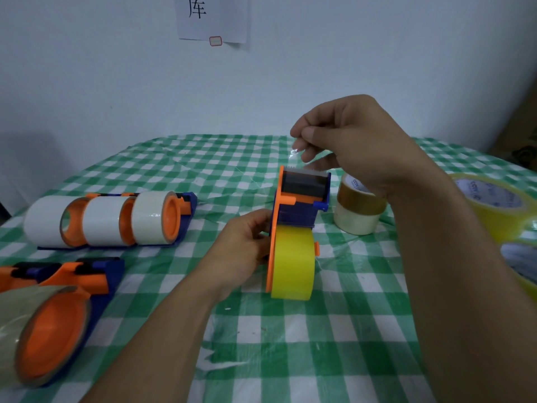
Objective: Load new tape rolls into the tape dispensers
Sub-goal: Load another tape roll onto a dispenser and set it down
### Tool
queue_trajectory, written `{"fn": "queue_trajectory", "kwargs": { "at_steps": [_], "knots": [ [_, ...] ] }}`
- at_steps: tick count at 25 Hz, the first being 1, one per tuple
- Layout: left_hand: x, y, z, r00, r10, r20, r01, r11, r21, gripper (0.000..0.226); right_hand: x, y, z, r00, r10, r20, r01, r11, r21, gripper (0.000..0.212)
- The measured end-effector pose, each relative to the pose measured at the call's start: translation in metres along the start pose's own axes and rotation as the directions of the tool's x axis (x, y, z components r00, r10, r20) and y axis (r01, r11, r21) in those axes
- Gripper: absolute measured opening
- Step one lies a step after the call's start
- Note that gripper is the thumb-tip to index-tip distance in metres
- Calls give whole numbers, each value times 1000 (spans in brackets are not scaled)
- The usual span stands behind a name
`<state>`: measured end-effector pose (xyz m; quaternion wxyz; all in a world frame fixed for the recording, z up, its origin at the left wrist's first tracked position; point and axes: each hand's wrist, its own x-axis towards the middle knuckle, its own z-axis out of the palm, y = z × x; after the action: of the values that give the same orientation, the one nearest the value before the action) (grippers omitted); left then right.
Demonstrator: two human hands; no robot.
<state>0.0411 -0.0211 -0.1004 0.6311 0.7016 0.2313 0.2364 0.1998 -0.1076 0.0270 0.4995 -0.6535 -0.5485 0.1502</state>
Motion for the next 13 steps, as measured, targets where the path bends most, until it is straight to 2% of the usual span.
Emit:
{"fn": "queue_trajectory", "kwargs": {
  "at_steps": [3,6,8,10,13],
  "knots": [
    [-1,0,0,1000,3,8,-3,1000,6,40,0,-1,2,1000,7,-6,-6,993,116,20],
    [-2,0,0,1000,10,24,-10,1000,3,40,3,1,1,996,83,-29,-71,957,280,25],
    [-3,0,0,999,15,28,-15,1000,-4,40,4,2,2,993,111,-41,-90,932,350,17],
    [-3,1,0,999,28,31,-27,1000,-11,40,4,3,4,995,95,-37,-80,953,292,7],
    [-1,-1,-1,999,33,19,-33,999,-22,43,6,7,9,987,144,-66,-125,966,227,15]
  ]
}}
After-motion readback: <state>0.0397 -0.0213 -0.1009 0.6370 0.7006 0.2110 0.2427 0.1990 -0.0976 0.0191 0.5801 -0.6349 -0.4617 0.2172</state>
